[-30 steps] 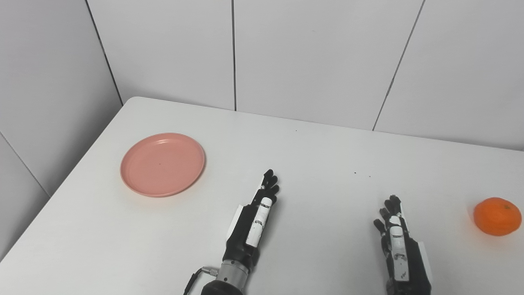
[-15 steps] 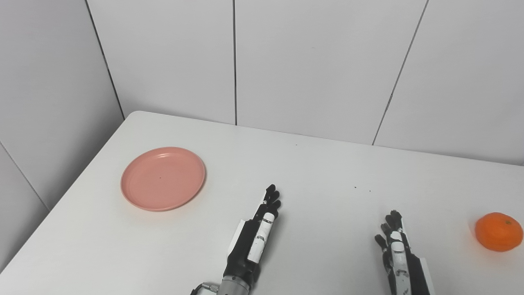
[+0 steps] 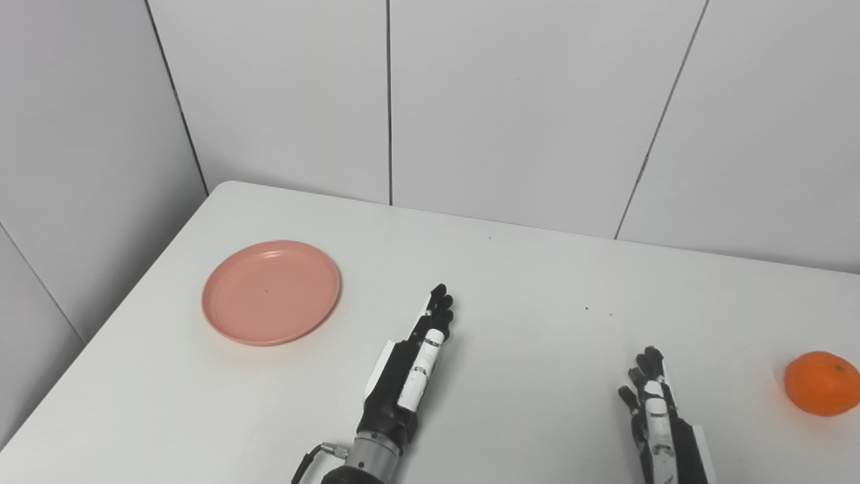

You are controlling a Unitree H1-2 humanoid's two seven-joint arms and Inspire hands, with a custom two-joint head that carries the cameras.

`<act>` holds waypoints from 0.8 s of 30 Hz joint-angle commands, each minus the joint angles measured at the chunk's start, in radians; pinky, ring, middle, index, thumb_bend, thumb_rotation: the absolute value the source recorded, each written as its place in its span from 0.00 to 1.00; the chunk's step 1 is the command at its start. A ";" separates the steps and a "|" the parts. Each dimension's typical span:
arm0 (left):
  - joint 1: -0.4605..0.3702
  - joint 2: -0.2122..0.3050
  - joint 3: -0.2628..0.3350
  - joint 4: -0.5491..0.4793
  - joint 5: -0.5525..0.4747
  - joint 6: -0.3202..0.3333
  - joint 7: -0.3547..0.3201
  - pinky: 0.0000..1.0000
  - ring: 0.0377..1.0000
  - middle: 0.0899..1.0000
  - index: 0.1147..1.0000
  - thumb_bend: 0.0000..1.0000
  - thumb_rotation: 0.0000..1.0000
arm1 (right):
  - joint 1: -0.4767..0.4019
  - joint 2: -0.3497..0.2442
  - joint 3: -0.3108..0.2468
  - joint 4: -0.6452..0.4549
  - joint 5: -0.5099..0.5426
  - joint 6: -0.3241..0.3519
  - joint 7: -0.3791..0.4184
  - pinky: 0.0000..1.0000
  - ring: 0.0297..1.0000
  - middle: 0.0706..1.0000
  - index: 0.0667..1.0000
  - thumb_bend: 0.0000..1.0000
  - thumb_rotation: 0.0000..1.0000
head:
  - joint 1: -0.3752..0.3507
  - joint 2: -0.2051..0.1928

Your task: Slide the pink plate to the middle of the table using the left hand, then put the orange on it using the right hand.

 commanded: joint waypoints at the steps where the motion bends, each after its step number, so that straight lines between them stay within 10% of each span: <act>1: -0.040 0.008 -0.005 -0.043 -0.001 0.006 -0.015 1.00 0.99 1.00 0.99 0.42 1.00 | -0.009 0.005 0.002 -0.023 -0.006 -0.027 0.003 1.00 0.99 1.00 1.00 0.18 1.00 | 0.000 0.001; 24: -0.232 0.125 0.141 -0.163 -0.059 0.183 -0.019 0.98 0.96 0.98 0.97 0.42 1.00 | -0.008 0.000 0.001 -0.025 -0.007 -0.014 0.007 1.00 1.00 1.00 1.00 0.19 1.00 | 0.015 0.001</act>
